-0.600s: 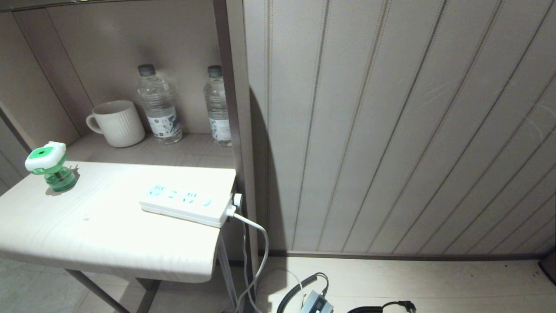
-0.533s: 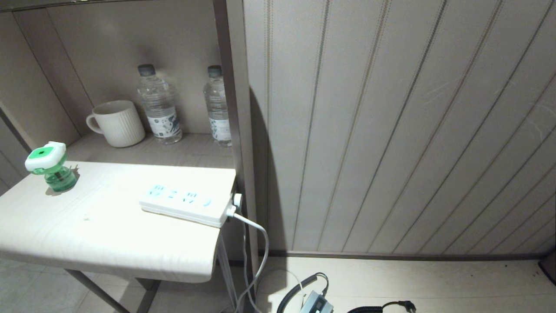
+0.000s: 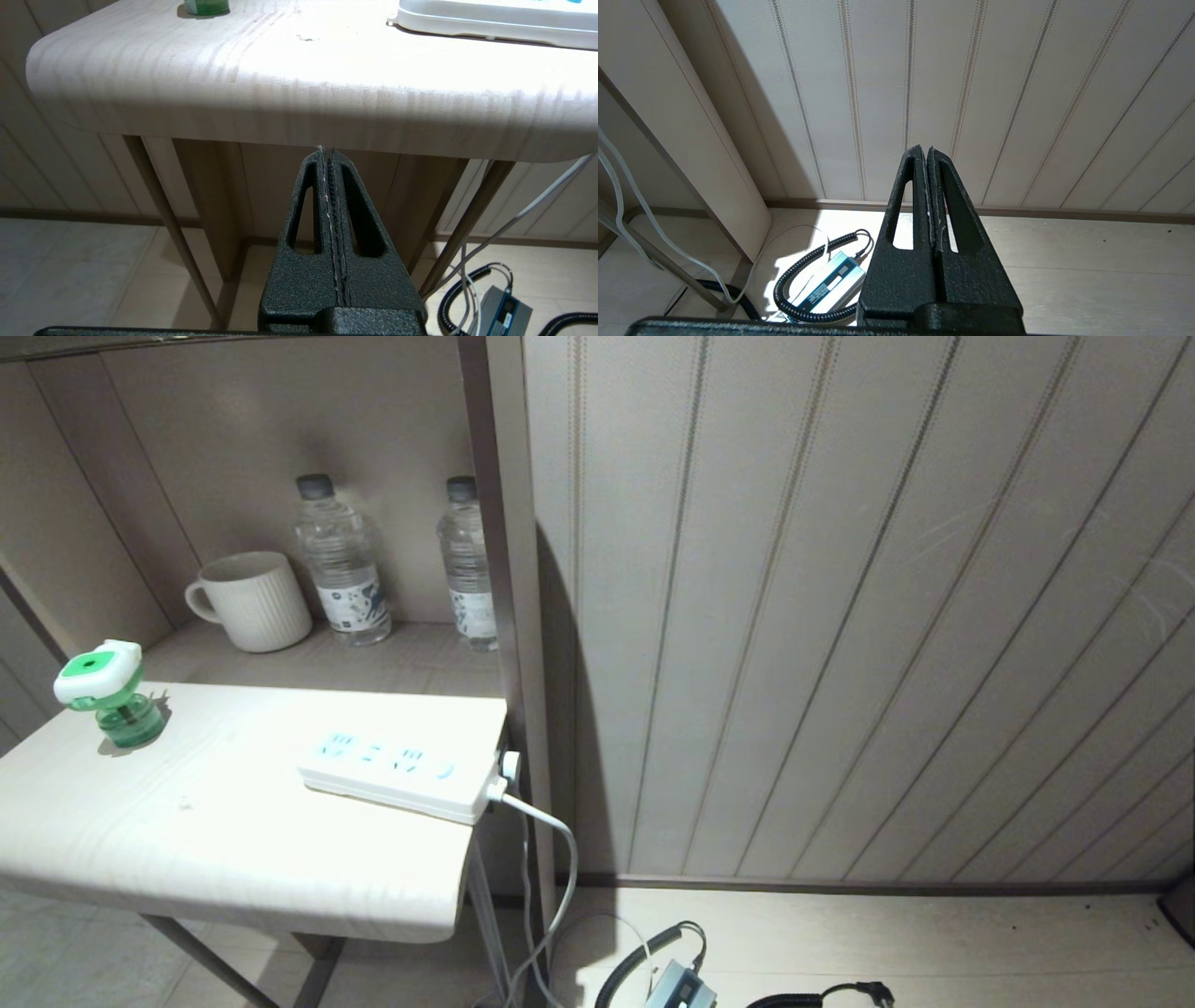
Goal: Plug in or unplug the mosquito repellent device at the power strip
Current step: Pick up the mosquito repellent liquid
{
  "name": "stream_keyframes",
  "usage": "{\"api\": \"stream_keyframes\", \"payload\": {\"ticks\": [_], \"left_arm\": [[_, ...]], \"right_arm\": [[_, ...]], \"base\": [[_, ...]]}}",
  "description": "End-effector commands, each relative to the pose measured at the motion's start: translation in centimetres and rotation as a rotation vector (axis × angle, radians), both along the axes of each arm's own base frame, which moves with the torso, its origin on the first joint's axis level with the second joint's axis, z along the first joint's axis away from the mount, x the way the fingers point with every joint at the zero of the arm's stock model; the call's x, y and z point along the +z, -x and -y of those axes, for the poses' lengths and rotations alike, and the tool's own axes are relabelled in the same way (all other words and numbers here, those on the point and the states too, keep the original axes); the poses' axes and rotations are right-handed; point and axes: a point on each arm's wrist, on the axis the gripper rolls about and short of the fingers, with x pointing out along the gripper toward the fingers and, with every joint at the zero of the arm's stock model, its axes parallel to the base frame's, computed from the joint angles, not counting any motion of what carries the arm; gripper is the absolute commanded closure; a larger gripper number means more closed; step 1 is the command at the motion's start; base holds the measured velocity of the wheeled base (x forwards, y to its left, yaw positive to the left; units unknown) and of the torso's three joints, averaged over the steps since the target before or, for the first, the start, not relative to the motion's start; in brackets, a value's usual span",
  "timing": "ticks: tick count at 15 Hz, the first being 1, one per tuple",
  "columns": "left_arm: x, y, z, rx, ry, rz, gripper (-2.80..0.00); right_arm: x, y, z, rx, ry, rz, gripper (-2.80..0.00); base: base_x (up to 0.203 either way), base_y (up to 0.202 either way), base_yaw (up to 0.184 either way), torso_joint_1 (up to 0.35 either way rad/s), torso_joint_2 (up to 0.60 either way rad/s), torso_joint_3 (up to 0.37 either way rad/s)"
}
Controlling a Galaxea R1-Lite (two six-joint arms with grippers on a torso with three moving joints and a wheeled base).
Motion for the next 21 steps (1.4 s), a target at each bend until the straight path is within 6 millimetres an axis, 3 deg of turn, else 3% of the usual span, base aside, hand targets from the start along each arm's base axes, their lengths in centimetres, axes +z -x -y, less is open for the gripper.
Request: {"api": "stream_keyframes", "payload": {"ticks": [1,3,5,7,9,11,14,18,21], "left_arm": [[0.4,0.0,0.0,0.007,0.001,0.0,0.0],[4.3,0.6,-0.1,0.032,0.01,0.037,0.0],[8.9,-0.5,-0.1,0.061,0.014,0.025,0.0],[11.9,-3.2,-0.2,0.085,0.009,-0.003,0.0],[13.3,-6.9,-0.3,0.133,0.003,-0.006,0.0],[13.6,-10.3,-0.5,0.199,0.01,0.083,0.0],[12.7,-13.9,-0.9,0.359,0.037,0.123,0.0],[12.0,-14.5,-1.1,0.516,0.073,0.123,0.0],[9.7,-13.9,-1.1,0.513,0.053,0.034,0.0]], "right_arm": [[0.0,0.0,0.0,0.0,0.0,0.0,0.0],[0.0,0.0,0.0,0.002,0.002,0.0,0.0],[0.0,0.0,0.0,0.003,0.002,0.001,0.0],[0.0,0.0,0.0,0.003,0.002,0.001,0.0],[0.0,0.0,0.0,0.003,0.002,0.001,0.0],[0.0,0.0,0.0,0.003,0.002,0.001,0.0],[0.0,0.0,0.0,0.003,0.002,0.001,0.0],[0.0,0.0,0.0,0.003,0.002,0.001,0.0],[0.0,0.0,0.0,0.003,0.002,0.001,0.0]], "base": [[0.0,0.0,0.0,0.0,0.0,0.0],[0.0,0.0,0.0,0.0,0.0,0.0],[0.0,0.0,0.0,0.0,0.0,0.0],[0.0,0.0,0.0,0.0,0.0,0.0],[0.0,0.0,0.0,0.0,0.0,0.0],[0.0,0.0,0.0,0.0,0.0,0.0],[0.0,0.0,0.0,0.0,0.0,0.0],[0.0,0.0,0.0,0.0,0.0,0.0],[0.0,0.0,0.0,0.0,0.0,0.0]]}}
